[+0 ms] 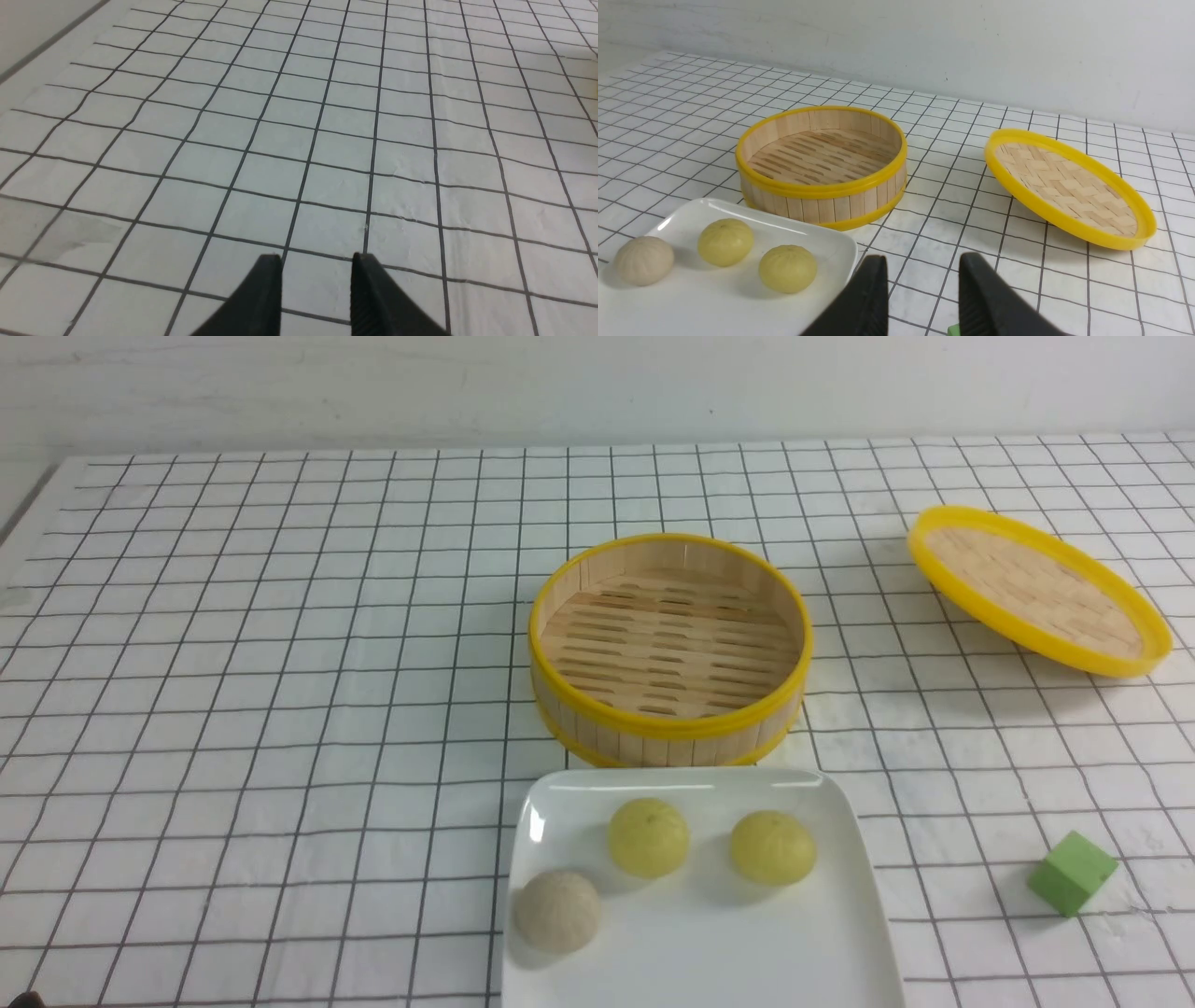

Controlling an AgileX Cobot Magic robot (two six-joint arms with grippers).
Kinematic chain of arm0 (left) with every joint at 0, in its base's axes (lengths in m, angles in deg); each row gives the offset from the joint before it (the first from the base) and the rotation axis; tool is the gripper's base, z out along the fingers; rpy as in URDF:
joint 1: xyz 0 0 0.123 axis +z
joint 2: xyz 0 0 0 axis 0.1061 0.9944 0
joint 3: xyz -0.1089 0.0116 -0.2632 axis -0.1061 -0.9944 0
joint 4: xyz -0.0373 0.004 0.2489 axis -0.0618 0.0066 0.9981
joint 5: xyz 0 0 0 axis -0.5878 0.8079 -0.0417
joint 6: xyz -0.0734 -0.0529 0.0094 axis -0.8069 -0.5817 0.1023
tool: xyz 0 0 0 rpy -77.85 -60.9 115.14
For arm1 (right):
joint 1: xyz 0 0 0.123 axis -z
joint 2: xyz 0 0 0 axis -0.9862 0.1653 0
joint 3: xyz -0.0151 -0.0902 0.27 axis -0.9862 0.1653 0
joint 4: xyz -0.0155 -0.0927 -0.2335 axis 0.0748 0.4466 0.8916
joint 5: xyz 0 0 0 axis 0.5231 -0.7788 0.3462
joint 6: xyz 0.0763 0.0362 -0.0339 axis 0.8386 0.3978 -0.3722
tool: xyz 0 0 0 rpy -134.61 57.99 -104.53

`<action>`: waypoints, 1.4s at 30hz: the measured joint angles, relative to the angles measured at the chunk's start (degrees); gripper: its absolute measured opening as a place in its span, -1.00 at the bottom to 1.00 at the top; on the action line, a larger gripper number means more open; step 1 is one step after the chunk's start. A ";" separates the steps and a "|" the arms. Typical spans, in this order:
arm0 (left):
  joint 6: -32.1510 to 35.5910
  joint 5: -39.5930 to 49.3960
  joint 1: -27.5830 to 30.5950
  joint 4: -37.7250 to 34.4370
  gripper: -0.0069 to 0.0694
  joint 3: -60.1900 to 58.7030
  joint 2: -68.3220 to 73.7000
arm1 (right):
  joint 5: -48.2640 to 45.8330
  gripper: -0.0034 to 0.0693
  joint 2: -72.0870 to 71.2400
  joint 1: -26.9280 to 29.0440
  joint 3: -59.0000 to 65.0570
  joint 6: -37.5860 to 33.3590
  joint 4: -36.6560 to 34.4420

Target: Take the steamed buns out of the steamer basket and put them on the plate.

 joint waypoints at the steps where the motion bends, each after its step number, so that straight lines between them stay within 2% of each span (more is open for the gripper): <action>1: 0.00 0.00 0.00 0.00 -0.19 0.00 0.00 | 0.00 -0.25 0.00 0.00 0.00 0.00 0.00; 22: 0.87 0.00 0.00 0.08 -0.19 0.00 0.00 | 0.00 -0.25 0.00 0.00 0.00 0.00 0.00; 42: 0.89 0.11 0.00 3.10 -0.19 -0.06 0.00 | 0.00 -0.25 0.00 0.00 0.00 0.00 0.17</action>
